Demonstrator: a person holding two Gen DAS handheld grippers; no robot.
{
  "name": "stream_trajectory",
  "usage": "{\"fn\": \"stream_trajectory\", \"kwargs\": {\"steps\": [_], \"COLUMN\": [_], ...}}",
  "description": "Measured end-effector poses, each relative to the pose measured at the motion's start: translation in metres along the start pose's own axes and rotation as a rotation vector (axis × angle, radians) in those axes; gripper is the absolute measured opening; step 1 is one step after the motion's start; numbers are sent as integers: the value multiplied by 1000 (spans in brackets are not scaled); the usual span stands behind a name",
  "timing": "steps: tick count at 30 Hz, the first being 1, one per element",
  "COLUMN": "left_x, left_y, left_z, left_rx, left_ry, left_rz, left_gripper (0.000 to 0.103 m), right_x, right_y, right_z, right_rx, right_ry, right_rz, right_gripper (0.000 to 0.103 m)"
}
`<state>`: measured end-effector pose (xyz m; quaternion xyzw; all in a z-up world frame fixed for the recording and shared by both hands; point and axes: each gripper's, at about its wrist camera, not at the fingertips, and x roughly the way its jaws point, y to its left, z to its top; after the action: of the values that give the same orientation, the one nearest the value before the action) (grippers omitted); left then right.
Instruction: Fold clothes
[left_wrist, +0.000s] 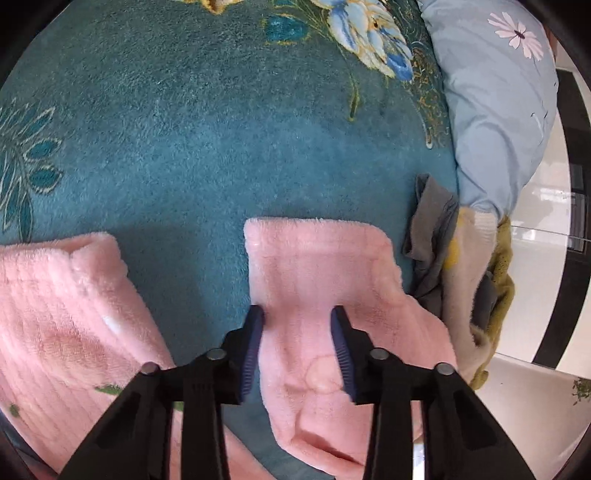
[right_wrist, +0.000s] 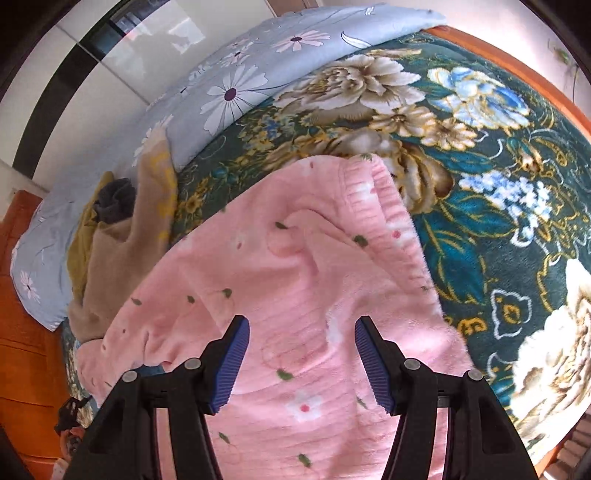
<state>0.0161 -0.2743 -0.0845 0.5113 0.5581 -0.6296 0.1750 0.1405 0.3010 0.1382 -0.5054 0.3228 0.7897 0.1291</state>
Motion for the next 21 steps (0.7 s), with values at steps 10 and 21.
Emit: {"fn": "stream_trajectory", "kwargs": {"steps": [10,21], "left_x": [-109,-100], "left_y": [-7,-112], "left_z": [-31,14], "left_rx": [100,293], "left_ry": [-170,-173], "left_rz": [-217,-33], "left_gripper": [1,2], "right_x": [26,33], "right_y": [24,31], "right_z": [9,2], "right_rx": [71,96], "right_ry": [10,21], "right_rz": [93,132], "right_gripper": [63,63]}}
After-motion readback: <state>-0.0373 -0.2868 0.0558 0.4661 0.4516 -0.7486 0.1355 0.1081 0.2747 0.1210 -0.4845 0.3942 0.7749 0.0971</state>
